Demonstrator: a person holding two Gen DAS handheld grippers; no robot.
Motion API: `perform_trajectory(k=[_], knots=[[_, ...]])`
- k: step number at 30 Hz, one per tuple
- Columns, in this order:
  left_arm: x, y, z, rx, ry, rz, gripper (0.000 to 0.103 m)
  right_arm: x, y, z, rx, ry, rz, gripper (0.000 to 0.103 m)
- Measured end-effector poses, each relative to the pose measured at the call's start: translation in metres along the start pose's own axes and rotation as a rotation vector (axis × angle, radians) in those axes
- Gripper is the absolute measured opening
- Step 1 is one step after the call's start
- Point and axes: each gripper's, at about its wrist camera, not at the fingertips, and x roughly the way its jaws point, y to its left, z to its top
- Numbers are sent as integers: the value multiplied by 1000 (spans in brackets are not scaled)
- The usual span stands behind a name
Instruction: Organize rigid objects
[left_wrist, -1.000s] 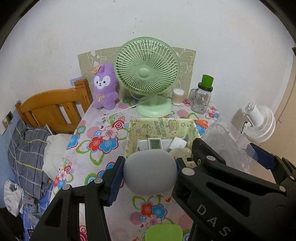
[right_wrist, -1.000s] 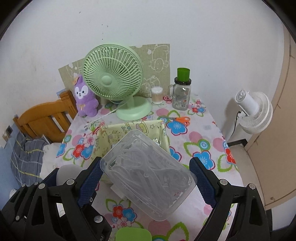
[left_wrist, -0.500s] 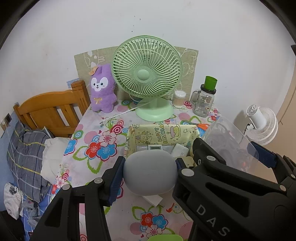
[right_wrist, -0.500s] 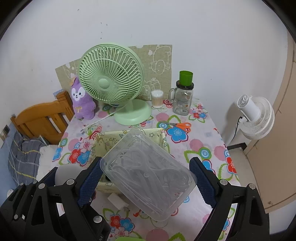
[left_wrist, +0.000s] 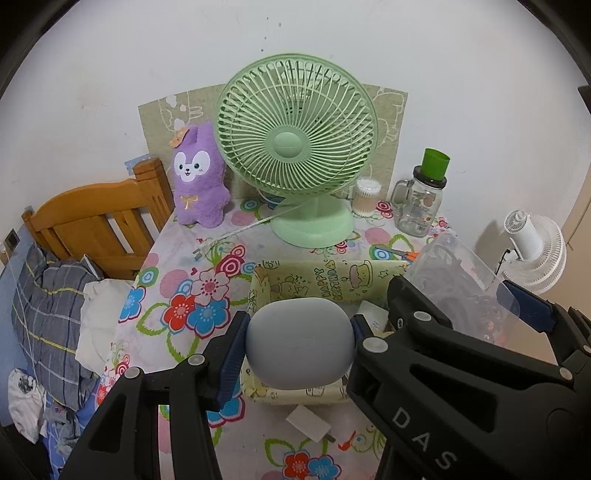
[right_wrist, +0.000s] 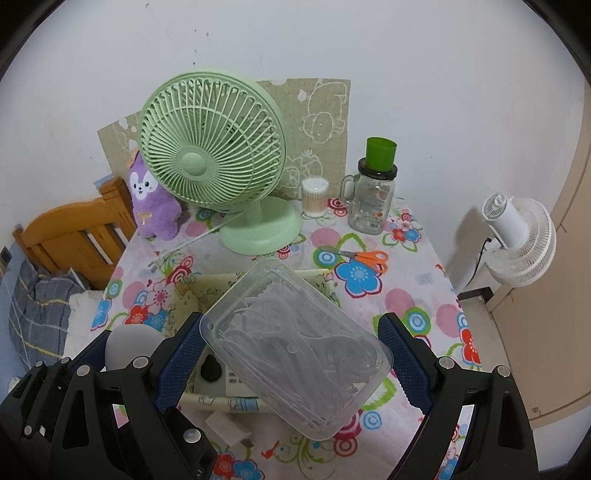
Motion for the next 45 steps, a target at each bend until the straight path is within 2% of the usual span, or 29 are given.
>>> perform_trajectory(k=[23,45], knots=[[78,3,16,10,76,17,57,82,3,17,-19,84,-16,94],[118,8,16,17,111,38,57,125,9,16,-33,112,-2,94]])
